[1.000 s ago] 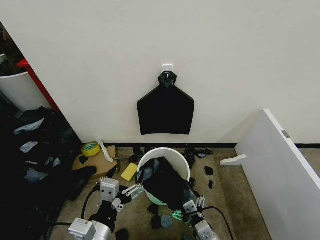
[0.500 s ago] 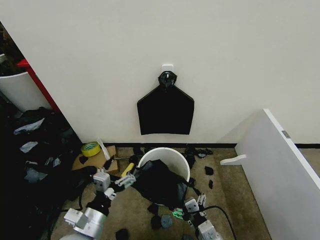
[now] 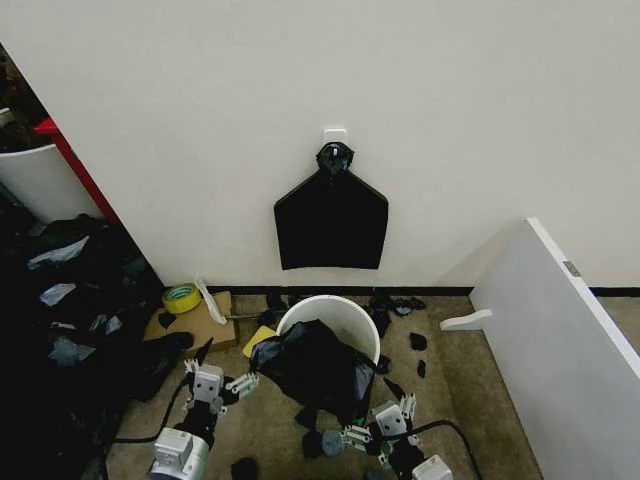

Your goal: Place the garbage bag over the trash bin.

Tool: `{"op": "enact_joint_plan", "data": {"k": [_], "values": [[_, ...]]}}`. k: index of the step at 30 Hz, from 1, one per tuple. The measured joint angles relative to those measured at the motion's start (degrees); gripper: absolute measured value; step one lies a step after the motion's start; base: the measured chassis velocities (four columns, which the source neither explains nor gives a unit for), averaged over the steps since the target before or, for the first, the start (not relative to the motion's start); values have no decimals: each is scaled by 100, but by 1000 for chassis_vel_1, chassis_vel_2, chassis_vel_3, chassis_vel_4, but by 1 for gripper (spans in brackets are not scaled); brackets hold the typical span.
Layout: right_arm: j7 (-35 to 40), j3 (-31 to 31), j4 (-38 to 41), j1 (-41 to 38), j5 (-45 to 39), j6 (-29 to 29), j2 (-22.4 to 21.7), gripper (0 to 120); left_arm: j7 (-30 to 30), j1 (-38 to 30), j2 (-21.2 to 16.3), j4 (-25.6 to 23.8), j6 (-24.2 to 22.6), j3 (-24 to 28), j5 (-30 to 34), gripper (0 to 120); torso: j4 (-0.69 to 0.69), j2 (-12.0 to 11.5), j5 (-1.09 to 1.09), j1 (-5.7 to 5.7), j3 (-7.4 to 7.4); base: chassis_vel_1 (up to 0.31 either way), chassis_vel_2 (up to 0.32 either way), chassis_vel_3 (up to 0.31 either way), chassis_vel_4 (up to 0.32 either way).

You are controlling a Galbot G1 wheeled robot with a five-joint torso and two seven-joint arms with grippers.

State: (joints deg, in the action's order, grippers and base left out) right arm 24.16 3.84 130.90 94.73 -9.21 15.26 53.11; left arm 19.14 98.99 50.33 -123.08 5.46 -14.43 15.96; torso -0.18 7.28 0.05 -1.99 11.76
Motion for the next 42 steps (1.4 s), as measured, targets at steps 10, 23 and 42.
{"op": "enact_joint_plan", "data": {"k": [10, 23, 42], "values": [[-6, 47, -197, -64, 34, -29, 104, 100, -715, -191, 62, 262, 30, 135, 714, 98, 0, 0, 0, 0, 0, 0, 0, 0, 0], [-26, 21, -224, 26, 174, -78, 111, 100, -961, -350, 150, 463, 32, 190, 860, 55, 0, 0, 0, 0, 0, 0, 0, 0, 0], [-26, -17, -402, -7, -117, 74, -3, 100, -618, -194, 291, 518, -177, 220, 1209, 0, 0, 0, 0, 0, 0, 0, 0, 0, 0]]}}
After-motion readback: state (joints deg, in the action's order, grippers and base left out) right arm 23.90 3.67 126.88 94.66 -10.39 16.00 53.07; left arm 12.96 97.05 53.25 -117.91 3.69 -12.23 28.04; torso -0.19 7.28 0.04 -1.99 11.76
